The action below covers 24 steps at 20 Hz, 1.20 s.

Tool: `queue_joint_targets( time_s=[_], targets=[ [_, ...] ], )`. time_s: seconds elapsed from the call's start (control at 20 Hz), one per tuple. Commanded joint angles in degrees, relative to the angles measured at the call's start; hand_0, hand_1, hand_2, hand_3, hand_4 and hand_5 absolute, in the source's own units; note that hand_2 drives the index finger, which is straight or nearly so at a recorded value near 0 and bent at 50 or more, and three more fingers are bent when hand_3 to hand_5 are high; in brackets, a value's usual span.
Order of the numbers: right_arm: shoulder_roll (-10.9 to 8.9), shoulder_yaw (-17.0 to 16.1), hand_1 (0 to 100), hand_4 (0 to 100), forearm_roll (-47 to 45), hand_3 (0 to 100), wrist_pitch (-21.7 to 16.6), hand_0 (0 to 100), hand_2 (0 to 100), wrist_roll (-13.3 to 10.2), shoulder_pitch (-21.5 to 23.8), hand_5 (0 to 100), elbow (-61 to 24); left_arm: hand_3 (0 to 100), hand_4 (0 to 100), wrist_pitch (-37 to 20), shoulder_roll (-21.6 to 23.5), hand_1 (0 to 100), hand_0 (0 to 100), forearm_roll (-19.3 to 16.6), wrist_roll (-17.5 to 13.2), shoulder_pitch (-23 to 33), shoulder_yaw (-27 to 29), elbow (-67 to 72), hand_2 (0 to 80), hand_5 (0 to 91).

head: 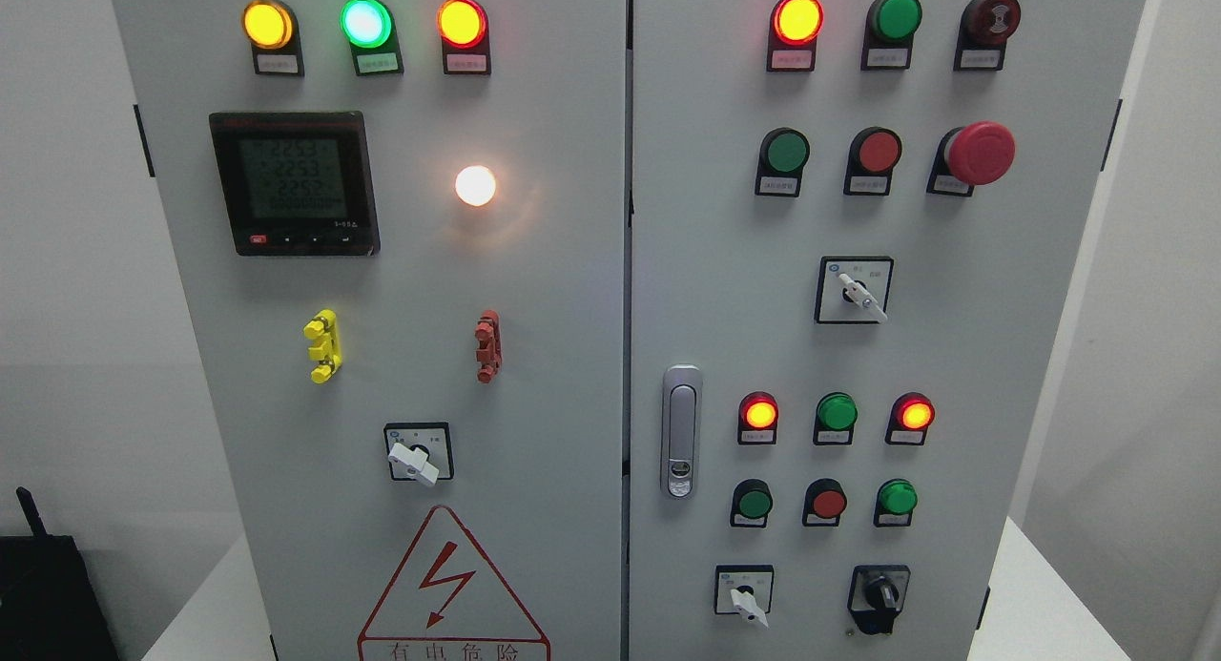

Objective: Trip black knob to open circuit

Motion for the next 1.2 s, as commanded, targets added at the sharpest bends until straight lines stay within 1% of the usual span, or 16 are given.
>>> queue_joint_targets(
  time_s=[0.0, 0.1, 0.15, 0.35, 0.55, 0.75, 1.0, 1.15],
  targets=[
    [-0.33, -0.14, 2, 83, -0.49, 100, -1.05, 0, 0, -0.57, -0.01, 79, -2.72, 0, 0, -0.11, -0.09, 39, 12, 0.14, 0.01, -0.14, 0.07, -0.01, 0.0, 0.0],
    [-1.29, -0.22, 2, 83, -0.49, 100, -1.05, 0, 0, -2.06, -0.27, 80, -4.74, 0, 0, -0.11, -0.09, 39, 12, 0.14, 0.01, -0.14, 0.07, -0.01, 0.0, 0.0],
    [-1.47, -0.31, 2, 84, -0.49, 100, -1.05, 0, 0, -2.77, -0.36, 81, -5.80, 0, 0, -0.11, -0.09, 39, 12, 0.14, 0.01, -0.14, 0.07, -0.01, 0.0, 0.0],
    [-1.56, -0.75, 4, 86, -0.49, 100, -0.96, 0, 0, -4.35, -0.45, 84, -10.71, 0, 0, -0.11, -0.09, 39, 12, 0.14, 0.01, -0.14, 0.07, -0.01, 0.0, 0.0],
    [-1.47, -0.75, 5, 90, -0.49, 100, -0.52, 0, 0, -4.79, -0.01, 89, -15.55, 0, 0, -0.11, -0.09, 39, 12, 0.14, 0.01, -0.14, 0.07, -0.01, 0.0, 0.0],
    [-1.47, -0.75, 8, 93, -0.49, 100, -0.26, 0, 0, -5.32, 0.52, 94, -18.02, 0, 0, -0.11, 0.00, 39, 12, 0.14, 0.01, -0.14, 0.07, -0.01, 0.0, 0.0],
    [-1.12, -0.84, 9, 98, -0.49, 100, 2.37, 0, 0, -5.32, 0.60, 96, -23.28, 0, 0, -0.11, -0.09, 39, 12, 0.14, 0.01, -0.14, 0.07, -0.01, 0.0, 0.0],
    [-0.86, -0.93, 9, 100, -0.41, 100, 5.53, 0, 1, -5.15, 0.69, 98, -27.24, 0, 0, -0.11, 0.00, 39, 12, 0.14, 0.01, -0.14, 0.07, -0.01, 0.0, 0.0]
  ],
)
